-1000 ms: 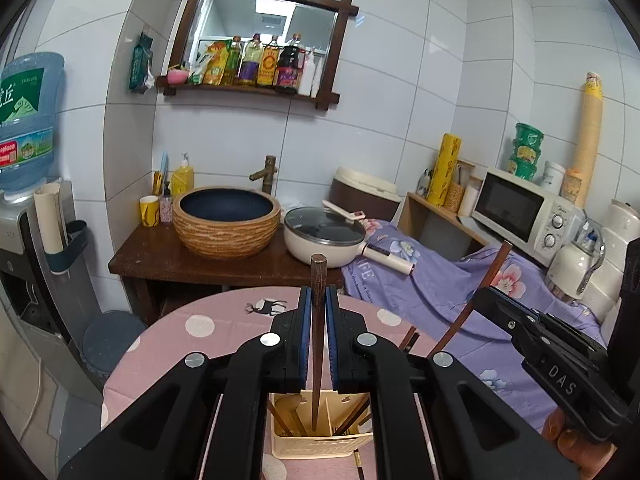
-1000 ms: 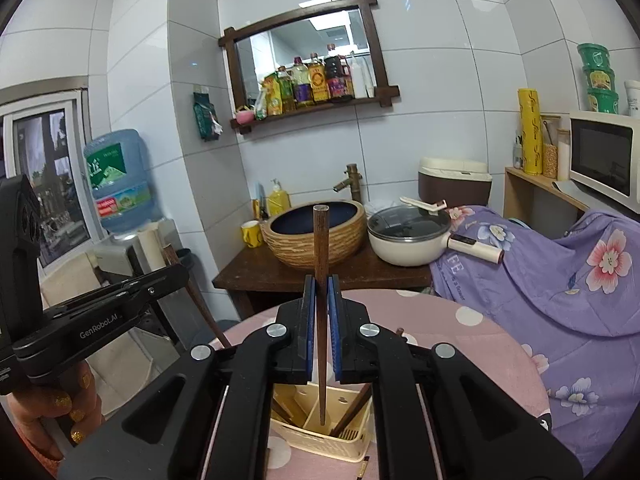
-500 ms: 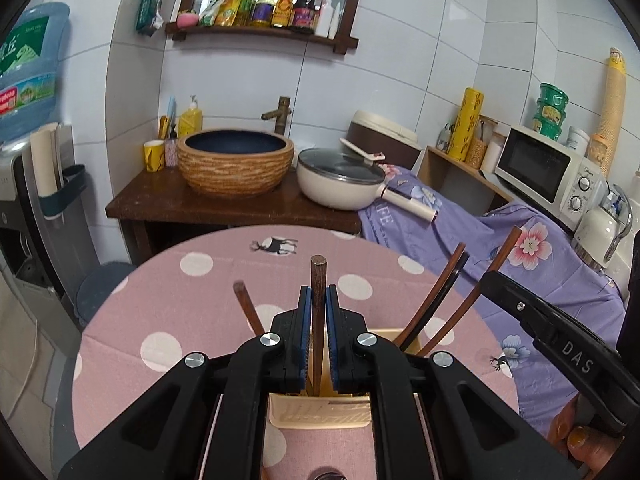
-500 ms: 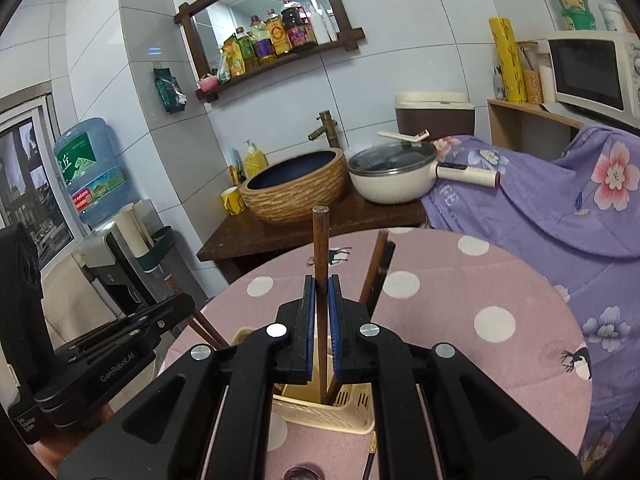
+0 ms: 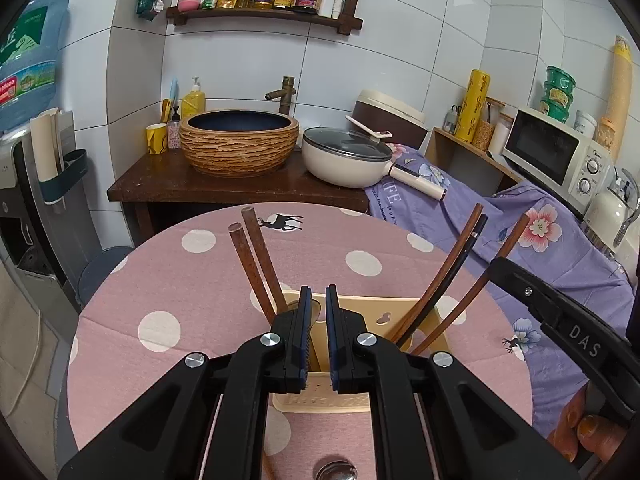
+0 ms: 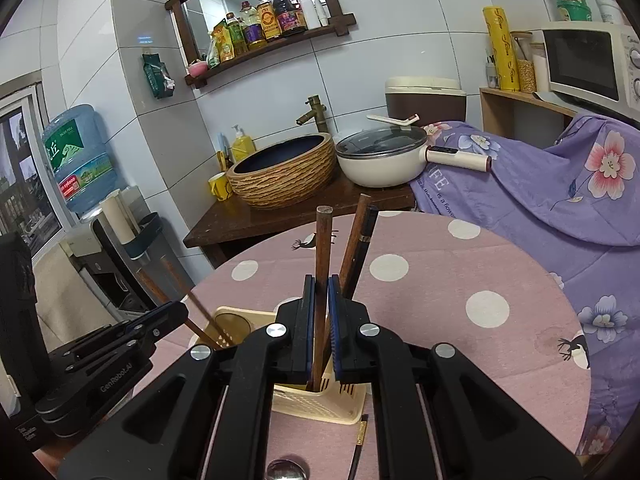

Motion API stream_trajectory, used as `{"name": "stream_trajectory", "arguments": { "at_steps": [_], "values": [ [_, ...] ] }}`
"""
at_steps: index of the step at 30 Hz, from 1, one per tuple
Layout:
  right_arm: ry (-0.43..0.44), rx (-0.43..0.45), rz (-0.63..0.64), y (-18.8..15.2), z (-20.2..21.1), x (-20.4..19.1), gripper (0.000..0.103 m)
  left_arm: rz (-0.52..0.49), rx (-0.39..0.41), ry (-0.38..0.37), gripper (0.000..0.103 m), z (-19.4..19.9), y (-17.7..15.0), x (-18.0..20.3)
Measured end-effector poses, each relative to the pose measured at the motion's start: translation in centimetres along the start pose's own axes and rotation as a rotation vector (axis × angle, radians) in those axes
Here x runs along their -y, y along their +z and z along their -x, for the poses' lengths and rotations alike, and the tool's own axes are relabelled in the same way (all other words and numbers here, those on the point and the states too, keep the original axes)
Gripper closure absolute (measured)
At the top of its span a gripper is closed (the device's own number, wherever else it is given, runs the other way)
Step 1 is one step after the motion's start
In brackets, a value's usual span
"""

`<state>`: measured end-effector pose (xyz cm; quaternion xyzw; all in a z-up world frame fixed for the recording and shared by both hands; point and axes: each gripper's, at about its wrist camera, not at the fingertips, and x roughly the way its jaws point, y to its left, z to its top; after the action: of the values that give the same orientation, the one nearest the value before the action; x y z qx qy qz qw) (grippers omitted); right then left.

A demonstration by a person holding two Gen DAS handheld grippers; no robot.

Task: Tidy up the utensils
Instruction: 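Open both tools to release the wooden chopsticks in the holder, then move both tools back down beside the holder toward the remaining utensils, then grasp a wooden chopstick with the left tool while the right tool grasps the gold-tipped black chopstick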

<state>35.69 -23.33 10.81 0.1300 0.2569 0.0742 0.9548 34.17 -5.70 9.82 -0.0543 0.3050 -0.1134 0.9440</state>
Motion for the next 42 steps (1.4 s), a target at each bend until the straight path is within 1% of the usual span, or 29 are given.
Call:
{"name": "stream_trajectory", "arguments": {
  "at_steps": [1, 3, 5, 6, 7, 8, 9, 11, 12, 14, 16, 19, 23, 25, 27, 28, 29, 31, 34, 36, 38, 39, 41, 42],
  "values": [
    [0.001, 0.002, -0.001, 0.0, 0.0, 0.0, 0.096, -0.002, 0.003, 0.001, 0.095, 0.1, 0.0, 0.0],
    [-0.001, 0.004, -0.007, -0.1, 0.0, 0.2, 0.095, -0.013, 0.017, 0.005, 0.088, 0.5, -0.1, 0.2],
    [-0.004, -0.001, -0.009, -0.3, -0.1, 0.4, 0.095, -0.016, 0.032, 0.003, 0.072, 1.1, -0.3, 0.2],
    [-0.002, -0.003, -0.01, -0.3, 0.0, 0.6, 0.089, -0.015, 0.04, -0.001, 0.067, 1.4, -0.4, 0.2],
    [-0.001, -0.004, -0.011, -0.4, 0.0, 0.7, 0.073, -0.013, 0.05, -0.006, 0.059, 1.9, -0.6, 0.2],
    [-0.006, 0.006, -0.015, -0.6, 0.3, 0.8, 0.062, -0.009, 0.064, -0.013, 0.052, 2.5, -0.8, 0.2],
    [-0.01, 0.032, -0.018, -0.8, 0.8, 0.9, 0.049, -0.009, 0.074, -0.016, 0.048, 2.9, -1.0, 0.2],
    [-0.02, 0.068, 0.001, -1.2, 1.8, 0.9, 0.049, -0.009, 0.099, -0.008, 0.035, 4.1, -1.6, 0.1],
    [-0.021, 0.072, 0.014, -1.4, 2.2, 0.8, 0.049, -0.007, 0.111, -0.001, 0.032, 4.7, -1.9, -0.1],
    [-0.021, 0.08, 0.032, -1.9, 3.0, 0.8, 0.048, -0.001, 0.117, 0.004, 0.024, 5.5, -2.7, -0.5],
    [-0.025, 0.072, 0.052, -2.6, 3.7, 0.8, 0.047, 0.009, 0.107, 0.01, 0.021, 6.1, -3.7, -1.1],
    [-0.032, 0.022, 0.068, -4.1, 4.1, 1.0, 0.042, 0.031, 0.072, 0.047, 0.018, 6.2, -5.5, -2.5],
    [-0.043, -0.064, 0.056, -6.8, 3.9, 1.7, 0.042, 0.046, -0.024, 0.104, 0.017, 4.7, -8.7, -4.8],
    [-0.062, -0.109, 0.043, -8.8, 3.4, 2.2, 0.042, 0.048, -0.073, 0.149, 0.018, 3.8, -11.1, -6.0],
    [-0.085, -0.155, 0.042, -10.8, 2.7, 2.7, 0.042, 0.046, -0.138, 0.18, 0.019, 2.7, -13.6, -6.7],
    [-0.094, -0.178, 0.041, -11.7, 2.3, 2.9, 0.042, 0.046, -0.165, 0.188, 0.022, 2.3, -14.6, -7.1],
    [-0.1, -0.203, 0.036, -12.6, 1.9, 3.1, 0.042, 0.05, -0.19, 0.192, 0.026, 2.0, -15.5, -7.4],
    [-0.101, -0.252, 0.006, -14.4, 1.1, 3.9, 0.042, 0.062, -0.222, 0.201, 0.028, 1.6, -16.9, -8.0],
    [-0.112, -0.294, -0.013, -16.4, 0.1, 4.2, 0.043, 0.059, -0.228, 0.227, 0.029, 1.4, -17.9, -8.4],
    [-0.111, -0.322, -0.009, -17.5, -0.6, 4.1, 0.044, 0.049, -0.241, 0.218, 0.033, 1.0, -18.1, -8.4],
    [-0.117, -0.338, 0.007, -18.3, -1.1, 3.7, 0.047, 0.047, -0.256, 0.207, 0.04, 0.5, -18.1, -8.2],
    [-0.118, -0.348, 0.019, -18.6, -1.5, 3.5, 0.048, 0.049, -0.261, 0.201, 0.042, 0.3, -18.0, -8.1],
    [-0.117, -0.367, 0.042, -19.1, -2.2, 3.0, 0.051, 0.049, -0.275, 0.18, 0.049, -0.5, -17.8, -7.8],
    [-0.116, -0.374, 0.048, -19.2, -2.5, 2.8, 0.052, 0.049, -0.284, 0.172, 0.051, -1.0, -17.7, -7.6]
  ]
}}
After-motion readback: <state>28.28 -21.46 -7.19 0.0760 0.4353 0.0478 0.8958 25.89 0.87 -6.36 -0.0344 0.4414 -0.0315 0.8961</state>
